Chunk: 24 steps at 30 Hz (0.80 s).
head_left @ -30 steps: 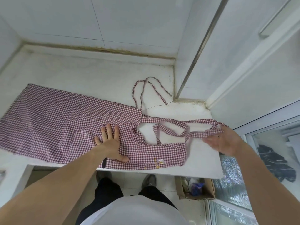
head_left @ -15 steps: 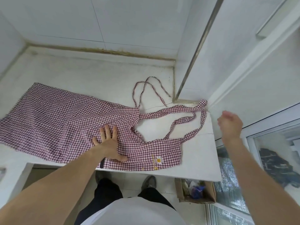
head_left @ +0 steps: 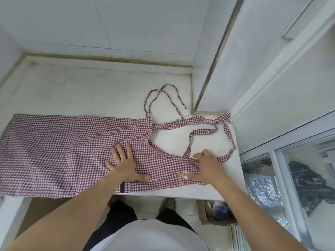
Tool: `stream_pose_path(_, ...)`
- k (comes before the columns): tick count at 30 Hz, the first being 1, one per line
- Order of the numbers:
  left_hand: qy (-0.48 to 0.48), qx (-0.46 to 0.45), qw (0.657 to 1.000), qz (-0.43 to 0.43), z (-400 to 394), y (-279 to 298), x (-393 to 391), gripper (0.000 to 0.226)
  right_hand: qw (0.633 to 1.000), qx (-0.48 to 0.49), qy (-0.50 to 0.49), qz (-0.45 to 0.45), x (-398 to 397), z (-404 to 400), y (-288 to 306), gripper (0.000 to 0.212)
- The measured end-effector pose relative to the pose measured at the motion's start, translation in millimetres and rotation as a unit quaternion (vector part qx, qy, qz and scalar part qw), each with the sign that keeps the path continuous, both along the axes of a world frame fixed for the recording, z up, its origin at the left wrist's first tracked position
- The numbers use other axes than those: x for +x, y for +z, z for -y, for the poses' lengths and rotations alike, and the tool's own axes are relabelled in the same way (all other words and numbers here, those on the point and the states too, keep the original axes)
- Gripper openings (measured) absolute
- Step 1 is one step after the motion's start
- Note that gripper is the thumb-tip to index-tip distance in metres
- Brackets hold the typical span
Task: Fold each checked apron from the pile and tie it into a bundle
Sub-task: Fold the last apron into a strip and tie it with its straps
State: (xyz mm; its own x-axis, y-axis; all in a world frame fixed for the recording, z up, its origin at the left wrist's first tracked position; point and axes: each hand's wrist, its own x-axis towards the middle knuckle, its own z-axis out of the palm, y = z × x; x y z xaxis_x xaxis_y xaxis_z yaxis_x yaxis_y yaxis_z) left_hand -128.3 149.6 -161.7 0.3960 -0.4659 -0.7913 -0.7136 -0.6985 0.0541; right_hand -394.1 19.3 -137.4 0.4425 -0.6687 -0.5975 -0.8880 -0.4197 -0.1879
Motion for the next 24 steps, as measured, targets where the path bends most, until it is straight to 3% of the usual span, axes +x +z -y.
stream_pose_path(2, -0.011, 0.006, 1.0, 0.0, -1.4, 1.0, 3.8, 0.157, 0.998, 0.018, 0.023, -0.056, 2.7, 8.0, 10.7, 0.072)
stream_pose_path(5, -0.02, 0.01, 1.0, 0.0, -1.2, 2.9, 6.1, 0.156, 0.995, -0.03, 0.019, 0.092, 20.6, 10.6, 11.8, 0.055)
stream_pose_path(7, -0.022, 0.013, 1.0, -0.001, -0.1, 3.6, 5.8, 0.156, 0.981, -0.013, 0.057, 0.183, 34.6, 12.1, 2.4, 0.046)
stream_pose_path(9, -0.021, 0.016, 1.0, -0.004, 0.2, 3.8, 6.7, 0.156, 0.98, 0.014, 0.097, 0.175, 39.6, 15.7, -10.1, 0.026)
stream_pose_path(14, -0.009, 0.022, 1.0, 0.012, -3.2, 1.7, 24.1, 0.158, 0.989, 0.029, 0.116, 0.091, -1.1, 36.3, -14.3, 0.057)
stream_pose_path(18, -0.025, 0.023, 0.999, 0.018, -7.6, -0.8, 37.5, 0.157, 0.994, 0.041, 0.037, 0.093, -57.8, 66.2, -12.2, 0.054)
stream_pose_path(24, -0.043, 0.031, 0.998, 0.034, -6.6, -4.6, 36.2, 0.157, 0.996, -0.084, 0.024, 0.033, -67.4, 89.7, -7.4, 0.065)
